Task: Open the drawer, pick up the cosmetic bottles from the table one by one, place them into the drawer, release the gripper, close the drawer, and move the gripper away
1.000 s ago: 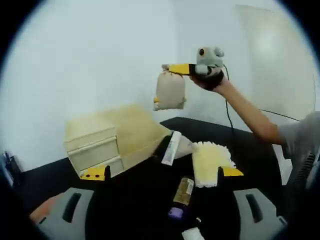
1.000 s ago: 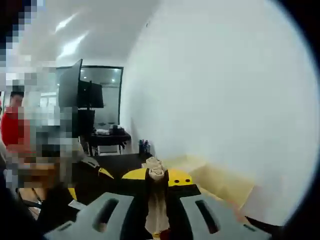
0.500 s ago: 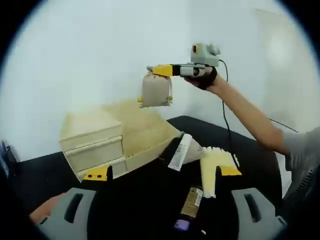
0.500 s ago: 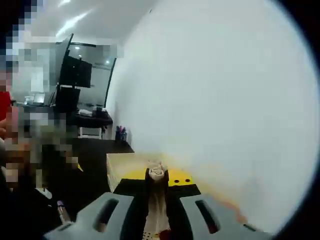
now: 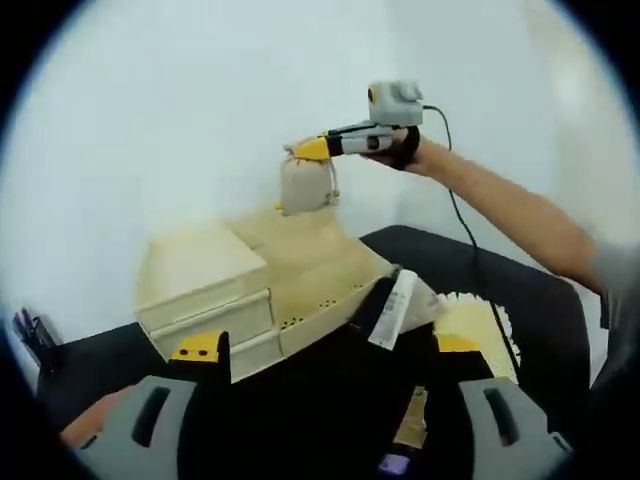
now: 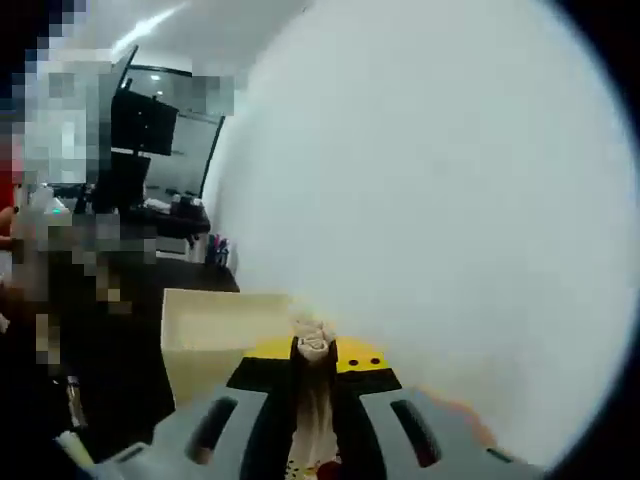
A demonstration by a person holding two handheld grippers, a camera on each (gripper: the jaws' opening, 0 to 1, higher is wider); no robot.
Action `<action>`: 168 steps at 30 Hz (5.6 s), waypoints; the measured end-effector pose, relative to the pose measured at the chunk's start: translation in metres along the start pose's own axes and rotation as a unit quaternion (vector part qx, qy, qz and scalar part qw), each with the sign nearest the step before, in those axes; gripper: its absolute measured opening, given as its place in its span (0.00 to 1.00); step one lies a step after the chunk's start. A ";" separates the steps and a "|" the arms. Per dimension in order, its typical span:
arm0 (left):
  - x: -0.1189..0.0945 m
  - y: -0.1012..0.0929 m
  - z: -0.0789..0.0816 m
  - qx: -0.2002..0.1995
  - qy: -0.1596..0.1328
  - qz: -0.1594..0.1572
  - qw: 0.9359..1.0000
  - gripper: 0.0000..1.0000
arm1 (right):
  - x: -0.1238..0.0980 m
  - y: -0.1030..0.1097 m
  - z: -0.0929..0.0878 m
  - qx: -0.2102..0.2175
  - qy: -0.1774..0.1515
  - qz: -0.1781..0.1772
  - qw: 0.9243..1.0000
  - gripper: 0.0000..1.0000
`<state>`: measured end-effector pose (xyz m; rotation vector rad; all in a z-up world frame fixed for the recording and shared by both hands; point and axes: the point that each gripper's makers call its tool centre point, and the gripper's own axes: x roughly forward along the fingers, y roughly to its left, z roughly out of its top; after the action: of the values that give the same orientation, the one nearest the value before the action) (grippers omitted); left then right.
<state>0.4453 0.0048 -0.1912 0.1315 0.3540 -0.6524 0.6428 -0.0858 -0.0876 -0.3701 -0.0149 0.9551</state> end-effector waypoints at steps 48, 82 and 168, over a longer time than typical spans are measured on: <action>0.015 0.016 -0.028 -0.001 0.029 0.009 1.000 0.70 | 0.032 -0.059 -0.120 -0.020 0.124 -0.081 0.989 0.12; 0.016 0.019 -0.031 -0.006 0.023 -0.001 1.000 0.69 | 0.014 -0.083 -0.104 -0.149 0.167 -0.175 0.959 0.14; 0.017 0.032 -0.042 -0.028 0.029 -0.006 0.999 0.66 | 0.025 -0.055 -0.098 -0.060 0.087 -0.199 0.974 0.18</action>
<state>0.4656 0.0299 -0.2357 0.0944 0.4294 -0.6509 0.7180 -0.1242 -0.1654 -0.5378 0.0126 0.5235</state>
